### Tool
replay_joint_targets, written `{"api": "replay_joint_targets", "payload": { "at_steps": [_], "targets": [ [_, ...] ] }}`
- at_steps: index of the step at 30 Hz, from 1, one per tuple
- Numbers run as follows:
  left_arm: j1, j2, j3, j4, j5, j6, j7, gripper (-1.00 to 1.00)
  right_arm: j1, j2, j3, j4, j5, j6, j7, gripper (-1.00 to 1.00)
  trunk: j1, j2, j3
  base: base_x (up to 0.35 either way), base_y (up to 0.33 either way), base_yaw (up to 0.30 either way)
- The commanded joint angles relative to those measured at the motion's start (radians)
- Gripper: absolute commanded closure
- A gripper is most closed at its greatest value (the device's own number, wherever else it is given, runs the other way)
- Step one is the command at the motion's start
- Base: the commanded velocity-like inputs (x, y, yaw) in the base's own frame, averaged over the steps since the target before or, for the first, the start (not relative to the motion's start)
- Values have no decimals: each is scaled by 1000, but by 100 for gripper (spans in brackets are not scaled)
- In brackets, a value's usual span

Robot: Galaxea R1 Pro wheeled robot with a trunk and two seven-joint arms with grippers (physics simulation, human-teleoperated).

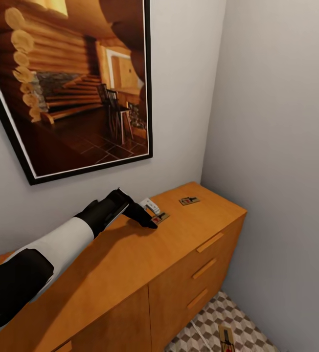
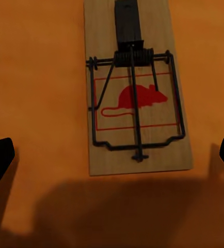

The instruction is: Take the four mousetraps from the cabinet in the bathroom and place them on the bathroom floor. Make sure all four end up on the same floor surface, and ensure that at least two of them are either under or directly next to the same bathroom sink.

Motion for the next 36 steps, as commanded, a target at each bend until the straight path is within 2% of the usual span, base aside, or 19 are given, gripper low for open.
{"api": "replay_joint_targets", "payload": {
  "at_steps": [1,12,30,31,36],
  "targets": [
    [-1,0,-4,0,10,8,3,-100,-1,0,7,0,3,-2,-8,100,0,-1,-2,0,0,0],
    [-1,0,-4,2,10,8,3,-100,-1,0,7,0,2,-2,-9,100,0,-1,-14,0,0,0],
    [-1,0,-4,22,10,8,2,-100,-1,0,7,1,2,-2,-8,100,0,-1,-15,0,0,0],
    [-1,1,-4,23,10,8,2,100,-1,0,7,0,2,-2,-9,100,0,-1,-15,0,0,0],
    [-1,2,-4,23,10,7,2,100,-1,0,7,0,2,-2,-9,100,0,-1,-15,0,0,0]
  ]
}}
